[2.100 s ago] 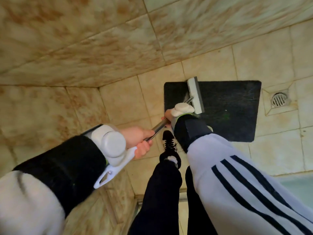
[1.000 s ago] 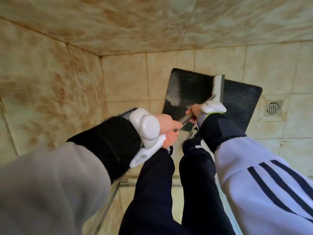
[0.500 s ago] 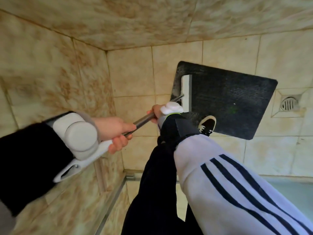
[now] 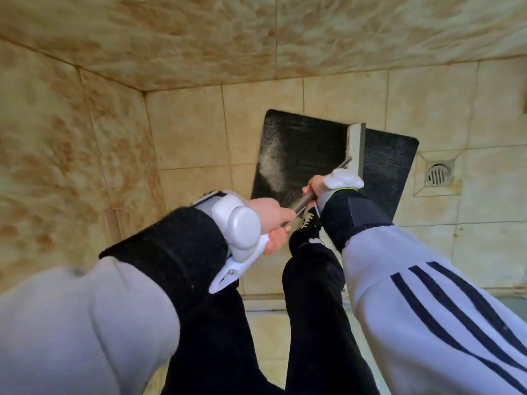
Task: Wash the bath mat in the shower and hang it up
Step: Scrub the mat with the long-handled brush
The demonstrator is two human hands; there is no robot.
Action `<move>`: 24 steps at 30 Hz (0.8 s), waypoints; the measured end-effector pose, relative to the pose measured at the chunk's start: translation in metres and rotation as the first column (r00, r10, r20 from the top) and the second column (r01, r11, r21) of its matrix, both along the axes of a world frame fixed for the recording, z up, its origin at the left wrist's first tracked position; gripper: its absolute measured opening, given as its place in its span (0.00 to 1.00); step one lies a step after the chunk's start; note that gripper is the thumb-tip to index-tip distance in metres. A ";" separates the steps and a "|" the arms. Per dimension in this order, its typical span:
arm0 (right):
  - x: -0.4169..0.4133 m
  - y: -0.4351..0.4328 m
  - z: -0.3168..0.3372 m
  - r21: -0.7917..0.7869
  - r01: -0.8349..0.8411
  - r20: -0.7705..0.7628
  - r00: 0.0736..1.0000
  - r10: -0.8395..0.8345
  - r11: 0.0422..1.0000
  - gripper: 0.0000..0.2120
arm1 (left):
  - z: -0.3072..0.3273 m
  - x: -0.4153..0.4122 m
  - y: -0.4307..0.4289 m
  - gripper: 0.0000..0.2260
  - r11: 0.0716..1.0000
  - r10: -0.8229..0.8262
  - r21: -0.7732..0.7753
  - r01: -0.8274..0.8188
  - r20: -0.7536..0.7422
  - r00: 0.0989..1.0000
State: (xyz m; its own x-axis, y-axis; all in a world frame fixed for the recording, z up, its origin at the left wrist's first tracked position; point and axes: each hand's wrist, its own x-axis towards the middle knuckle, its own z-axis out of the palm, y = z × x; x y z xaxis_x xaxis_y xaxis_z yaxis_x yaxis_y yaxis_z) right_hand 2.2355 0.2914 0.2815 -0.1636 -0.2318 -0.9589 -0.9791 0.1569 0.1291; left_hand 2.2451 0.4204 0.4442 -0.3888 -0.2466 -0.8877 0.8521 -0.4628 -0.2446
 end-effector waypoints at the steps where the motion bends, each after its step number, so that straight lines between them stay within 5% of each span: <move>1: -0.002 0.004 -0.006 -0.010 -0.002 -0.013 1.000 0.002 1.000 0.12 | -0.006 -0.003 0.006 0.17 1.000 -0.002 -0.014 0.003 0.005 1.000; 8: -0.033 0.170 0.004 0.263 0.204 -0.007 0.978 -0.210 0.943 0.13 | 0.008 -0.041 0.166 0.18 0.994 0.052 0.092 -0.052 0.013 0.999; 17: -0.062 0.269 0.021 0.350 -0.206 0.033 0.978 0.207 0.914 0.09 | 0.048 -0.069 0.237 0.17 0.972 0.093 0.212 -0.100 0.040 0.995; 21: -0.055 0.288 0.036 0.376 -0.223 0.102 0.975 0.199 0.899 0.11 | 0.066 -0.065 0.250 0.17 0.967 0.084 0.233 -0.108 0.110 0.990; 24: -0.044 0.255 0.019 0.257 -0.221 0.148 0.971 0.188 0.941 0.07 | 0.056 -0.059 0.235 0.16 0.979 0.109 0.159 -0.128 0.123 0.986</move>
State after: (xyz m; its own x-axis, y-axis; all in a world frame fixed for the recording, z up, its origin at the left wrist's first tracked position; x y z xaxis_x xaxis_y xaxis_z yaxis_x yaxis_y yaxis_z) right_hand 2.1917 0.5462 0.3009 -0.0208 0.0219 -0.9995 -0.9972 -0.0727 0.0191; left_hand 2.1862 0.6554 0.4999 -0.2606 -0.1307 -0.9566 0.9249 -0.3180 -0.2085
